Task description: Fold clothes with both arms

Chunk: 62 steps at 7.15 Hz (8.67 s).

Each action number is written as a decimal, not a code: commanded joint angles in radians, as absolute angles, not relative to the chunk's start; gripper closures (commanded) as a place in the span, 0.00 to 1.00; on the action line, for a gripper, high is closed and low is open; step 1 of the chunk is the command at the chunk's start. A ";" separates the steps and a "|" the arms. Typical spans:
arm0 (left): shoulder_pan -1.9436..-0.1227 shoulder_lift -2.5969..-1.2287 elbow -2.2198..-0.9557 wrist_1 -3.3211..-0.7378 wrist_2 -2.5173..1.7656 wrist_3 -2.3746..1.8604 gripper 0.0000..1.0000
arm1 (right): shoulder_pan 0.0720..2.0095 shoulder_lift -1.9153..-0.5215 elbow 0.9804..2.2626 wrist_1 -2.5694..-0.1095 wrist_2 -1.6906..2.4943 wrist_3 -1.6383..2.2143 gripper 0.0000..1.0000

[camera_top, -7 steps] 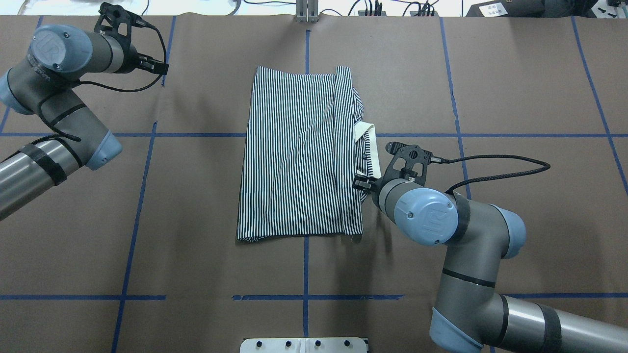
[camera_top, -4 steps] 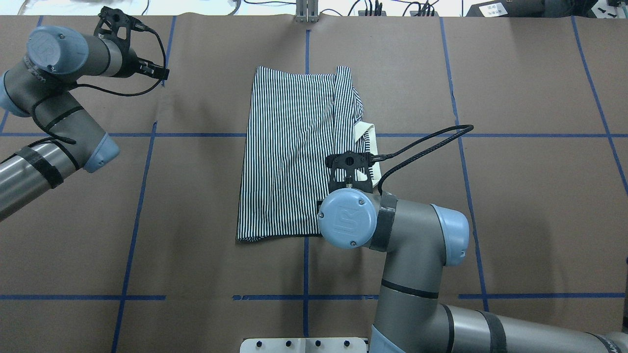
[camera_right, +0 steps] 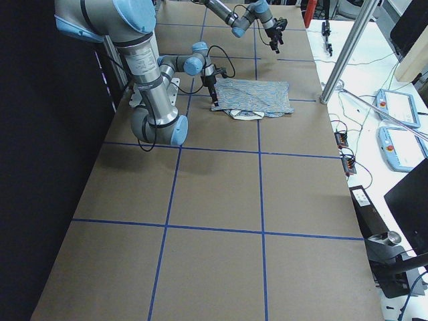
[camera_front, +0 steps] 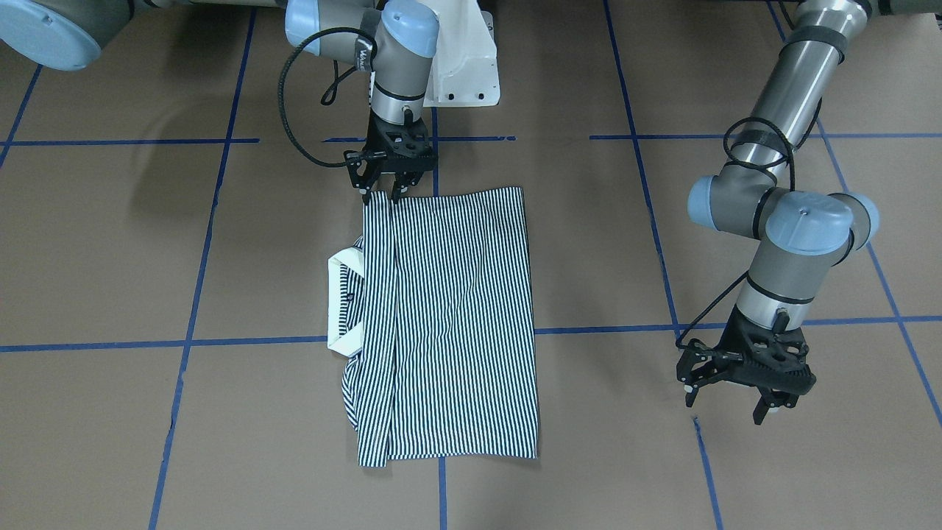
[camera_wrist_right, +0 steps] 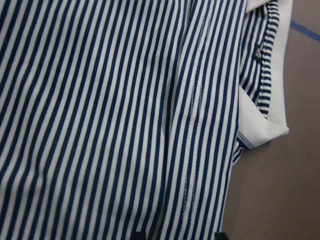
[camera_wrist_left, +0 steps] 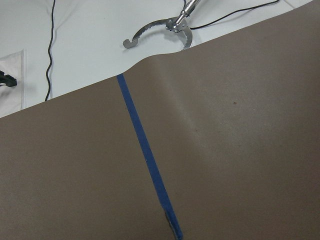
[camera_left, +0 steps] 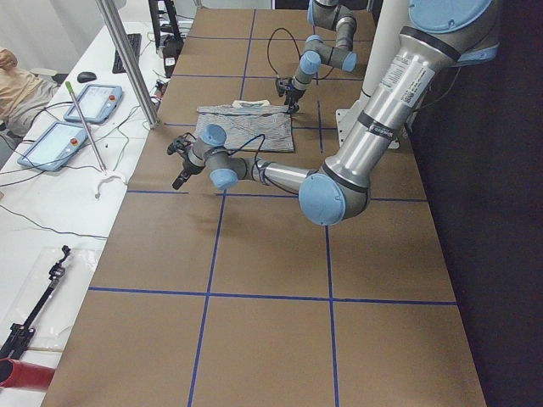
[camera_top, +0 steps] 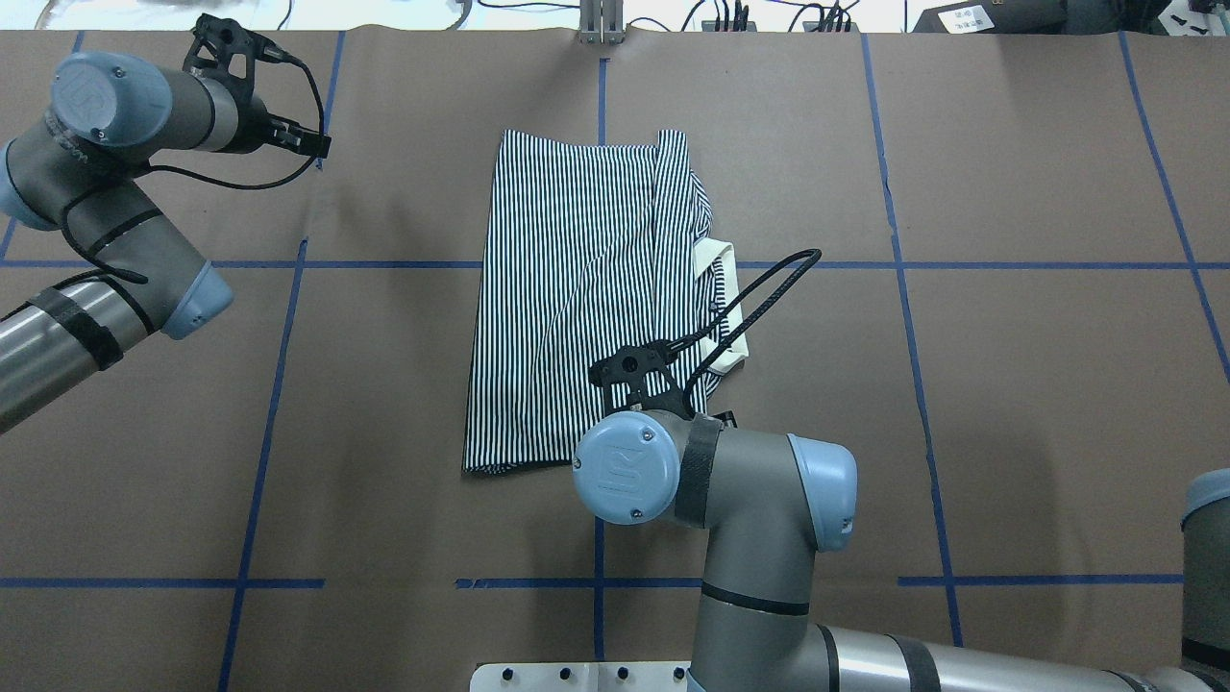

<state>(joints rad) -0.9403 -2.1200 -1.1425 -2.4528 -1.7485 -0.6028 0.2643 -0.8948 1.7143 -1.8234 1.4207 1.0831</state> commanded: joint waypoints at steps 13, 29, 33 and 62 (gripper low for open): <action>-0.937 -2.120 -1.141 -2.453 -1.749 -0.617 0.00 | 0.206 -1.108 1.921 -1.861 1.361 1.095 0.00; -0.920 -2.120 -1.144 -2.451 -1.792 -0.629 0.00 | 0.521 -1.012 1.656 -1.758 1.500 0.856 0.00; -0.920 -2.120 -1.146 -2.451 -1.793 -0.630 0.00 | 0.540 -1.092 1.723 -1.744 1.502 0.845 0.00; -0.920 -2.120 -1.195 -2.444 -1.871 -0.666 0.00 | 0.623 -0.701 1.226 -1.646 1.598 0.850 0.00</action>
<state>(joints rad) -0.9204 -2.1200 -1.1950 -2.4431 -1.8694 -0.6657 0.6224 -0.6949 1.2266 -1.6465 1.6000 0.8532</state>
